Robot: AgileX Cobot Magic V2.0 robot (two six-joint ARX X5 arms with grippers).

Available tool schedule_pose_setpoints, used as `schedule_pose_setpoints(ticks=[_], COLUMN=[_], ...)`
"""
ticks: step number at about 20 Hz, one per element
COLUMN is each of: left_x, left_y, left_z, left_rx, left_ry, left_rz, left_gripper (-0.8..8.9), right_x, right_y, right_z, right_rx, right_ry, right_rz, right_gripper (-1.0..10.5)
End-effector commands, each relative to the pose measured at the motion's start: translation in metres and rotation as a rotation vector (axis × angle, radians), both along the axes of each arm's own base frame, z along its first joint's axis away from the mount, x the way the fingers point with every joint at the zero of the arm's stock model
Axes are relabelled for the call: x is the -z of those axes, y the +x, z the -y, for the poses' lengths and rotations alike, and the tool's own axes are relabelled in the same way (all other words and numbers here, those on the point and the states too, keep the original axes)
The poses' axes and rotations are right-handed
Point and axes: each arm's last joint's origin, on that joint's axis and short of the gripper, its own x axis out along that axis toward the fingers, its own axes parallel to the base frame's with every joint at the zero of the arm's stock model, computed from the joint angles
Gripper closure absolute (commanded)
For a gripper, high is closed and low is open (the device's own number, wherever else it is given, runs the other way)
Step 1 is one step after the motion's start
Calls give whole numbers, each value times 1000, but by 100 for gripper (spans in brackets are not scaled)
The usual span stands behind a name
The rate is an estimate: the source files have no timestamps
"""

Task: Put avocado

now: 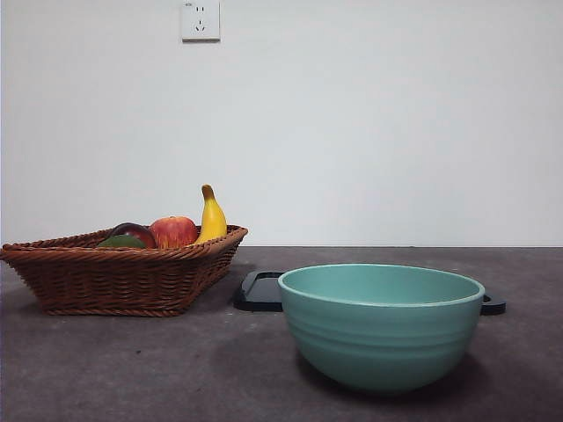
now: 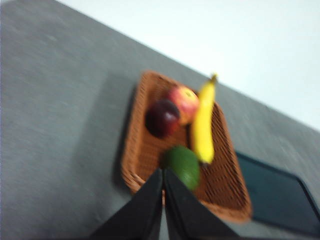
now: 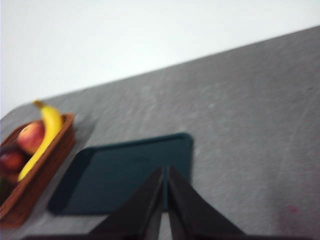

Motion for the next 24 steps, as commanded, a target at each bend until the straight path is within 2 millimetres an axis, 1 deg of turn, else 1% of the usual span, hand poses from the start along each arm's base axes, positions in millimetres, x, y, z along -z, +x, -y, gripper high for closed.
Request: schedule_pose_setpoints(ticks=[1,5,9,13,15,17,19,23,24], left_x=[-19,-38,-53,-66,-74,-80,-82,-82,-82], left_y=[2,9,15,17,18,16,15,14,14], left_z=[2,4,8,13,17,20,23,25,25], left_rx=[79,205,313,422,478,527,565,585,584], left_ry=[42,77,109,134,148,164,178,180,180], left_rz=[-28,-101,-177,-246,-283,-310,-324,-331,-331], left_gripper=[805,805,805,805,805,805,805,804,781], right_x=[-22,-46,-66,-80,-87,-91,-90,-90,-90], right_y=[4,15,24,31,33,32,30,27,27], right_z=[-2,-7,-16,-30,-40,-50,-57,-63,-63], right_rx=[-77,-191,-314,-454,-549,-629,-690,-734,-734], right_ry=[-53,-74,-91,-130,-172,-201,-227,-237,-237], right_rz=[-33,-130,-223,-327,-381,-413,-417,-415,-415], right_gripper=[940,940,940,940,940,940,940,940,938])
